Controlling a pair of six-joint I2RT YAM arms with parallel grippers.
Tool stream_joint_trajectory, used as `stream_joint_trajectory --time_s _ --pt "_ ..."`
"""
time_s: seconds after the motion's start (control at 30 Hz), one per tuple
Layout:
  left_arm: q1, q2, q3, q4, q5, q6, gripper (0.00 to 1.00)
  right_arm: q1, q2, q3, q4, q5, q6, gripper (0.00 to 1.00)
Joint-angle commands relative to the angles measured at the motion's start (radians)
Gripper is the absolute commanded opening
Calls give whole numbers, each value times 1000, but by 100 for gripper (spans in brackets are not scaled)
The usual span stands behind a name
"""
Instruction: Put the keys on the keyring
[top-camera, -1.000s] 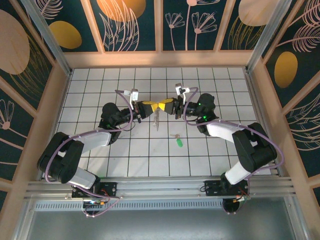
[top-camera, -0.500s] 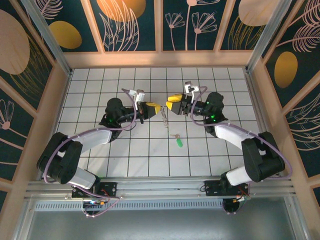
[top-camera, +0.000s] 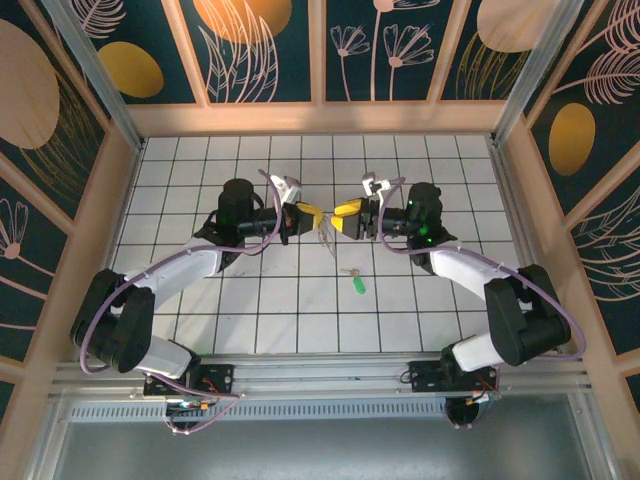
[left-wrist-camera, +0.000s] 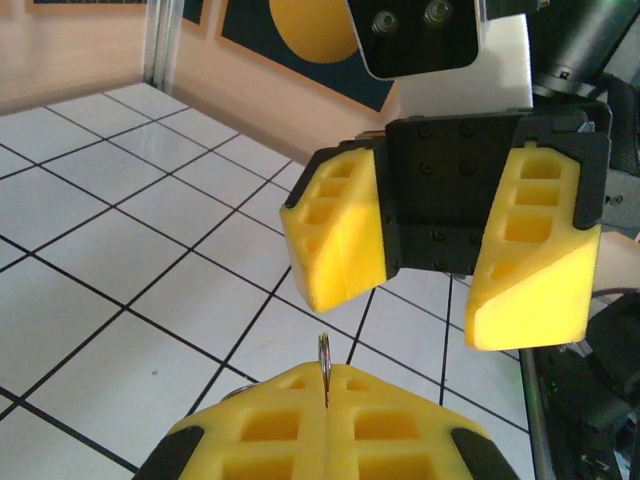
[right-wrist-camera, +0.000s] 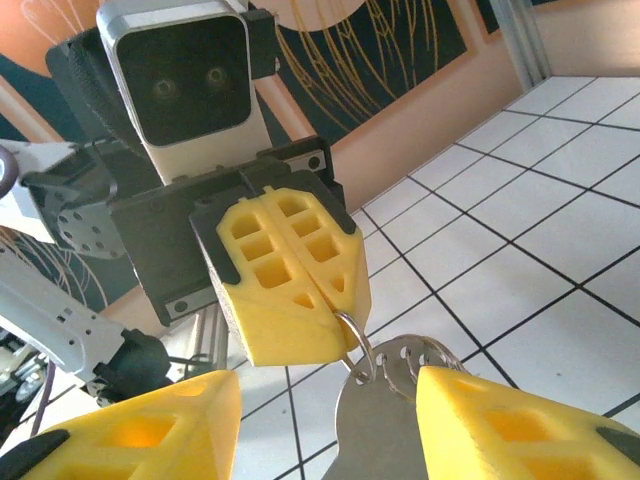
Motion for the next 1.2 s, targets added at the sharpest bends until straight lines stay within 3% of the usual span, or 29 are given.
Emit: stream_joint_trajectory --time_s 0.0,0.27,0.53,0.8,1.07,1.17 --pt "-4 -6 44 -46 56 56 0 -3 22 34 -5 -63 -34 49" --pt "-5 11 58 -52 88 59 0 3 54 53 2 -76 -31 44" --pt "-4 10 54 -56 99 62 0 33 83 81 -3 -88 -35 32" --pt "-4 7 48 -53 102 62 0 48 89 85 -22 -84 -51 8" --pt "-4 4 41 -48 104 61 0 34 56 60 -34 -65 -58 10" --pt "-4 5 41 -46 104 58 0 33 55 60 -33 -68 -58 0"
